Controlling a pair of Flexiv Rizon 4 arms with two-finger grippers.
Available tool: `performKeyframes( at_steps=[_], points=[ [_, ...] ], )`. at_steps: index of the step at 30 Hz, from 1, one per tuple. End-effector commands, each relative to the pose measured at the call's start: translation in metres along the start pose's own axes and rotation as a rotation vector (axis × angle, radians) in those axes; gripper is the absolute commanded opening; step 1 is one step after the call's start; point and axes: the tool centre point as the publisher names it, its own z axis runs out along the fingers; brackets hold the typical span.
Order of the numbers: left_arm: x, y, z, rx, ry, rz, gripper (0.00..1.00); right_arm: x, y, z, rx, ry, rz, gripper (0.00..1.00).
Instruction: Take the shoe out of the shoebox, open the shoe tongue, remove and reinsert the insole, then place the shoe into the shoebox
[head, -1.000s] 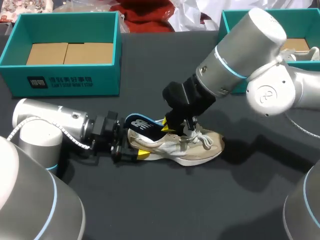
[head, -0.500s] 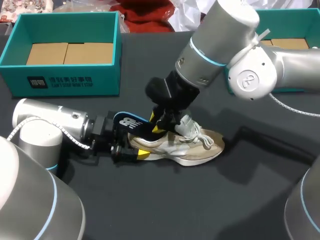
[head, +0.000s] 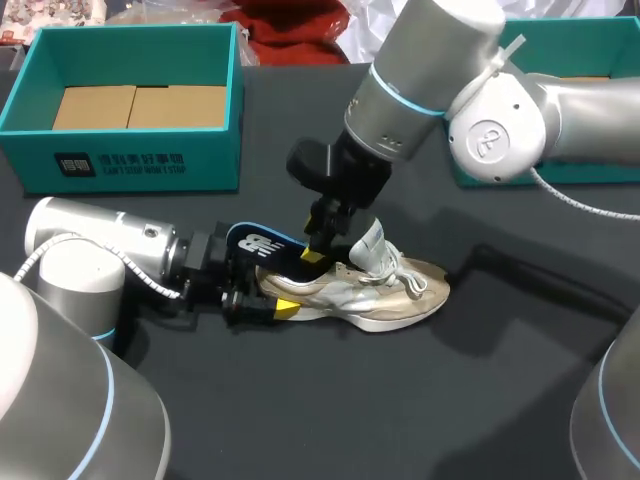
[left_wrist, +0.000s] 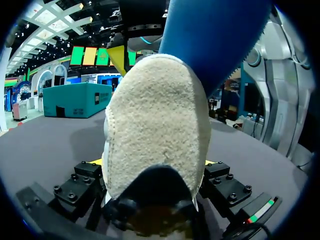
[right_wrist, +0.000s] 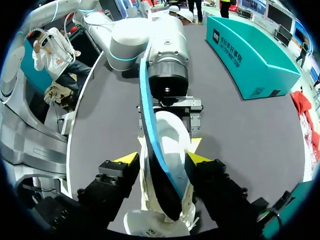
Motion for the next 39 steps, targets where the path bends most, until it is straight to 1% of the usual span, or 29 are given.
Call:
performKeyframes(
  at_steps=[1,3,7,9,10,11,15,18,20,23,31,36,38,39],
  points=[
    [0.001,0.003,0.000,-0.001,-0.002,0.000,0.00,0.005,-0.002,-0.001,-0.025,-0.008,0.017,0.50],
    [0.001,0.003,0.000,-0.001,-0.002,0.000,0.00,0.007,-0.001,-0.001,-0.032,-0.007,0.025,0.48],
    [0.001,0.003,0.000,-0.001,-0.002,0.000,0.00,0.009,0.002,0.004,-0.033,0.018,0.040,0.50],
    [0.001,0.003,0.000,-0.001,-0.002,0.000,0.00,0.008,0.003,0.006,-0.034,0.033,0.042,0.60],
    [0.001,0.003,0.000,-0.001,-0.002,0.000,0.00,0.008,0.003,0.007,-0.041,0.046,0.043,0.67],
    [0.001,0.003,0.000,-0.001,-0.002,0.000,0.00,0.008,0.003,0.008,-0.051,0.055,0.043,0.70],
    [0.001,0.003,0.000,-0.001,-0.002,0.000,0.00,0.008,0.004,0.010,-0.076,0.084,0.046,0.71],
    [0.001,0.003,0.000,-0.001,-0.002,0.000,0.00,0.009,0.006,0.011,-0.108,0.092,0.056,0.71],
    [0.001,0.003,0.000,-0.001,-0.002,0.000,0.00,0.009,0.007,0.012,-0.145,0.104,0.064,0.71],
    [0.001,0.003,0.000,-0.001,-0.002,0.000,0.00,0.009,0.008,0.013,-0.172,0.115,0.072,0.73],
    [0.001,0.003,0.000,-0.001,-0.002,0.000,0.00,0.013,0.012,0.019,-0.201,0.123,0.110,0.67],
    [0.001,0.003,0.000,-0.001,-0.002,0.000,0.00,0.016,0.017,0.025,-0.211,0.130,0.121,0.60],
    [0.001,0.003,0.000,-0.001,-0.002,0.000,0.00,0.016,0.018,0.029,-0.228,0.138,0.123,0.55],
    [0.001,0.003,0.000,-0.001,-0.002,0.000,0.00,0.016,0.019,0.030,-0.232,0.139,0.122,0.49]
  ],
)
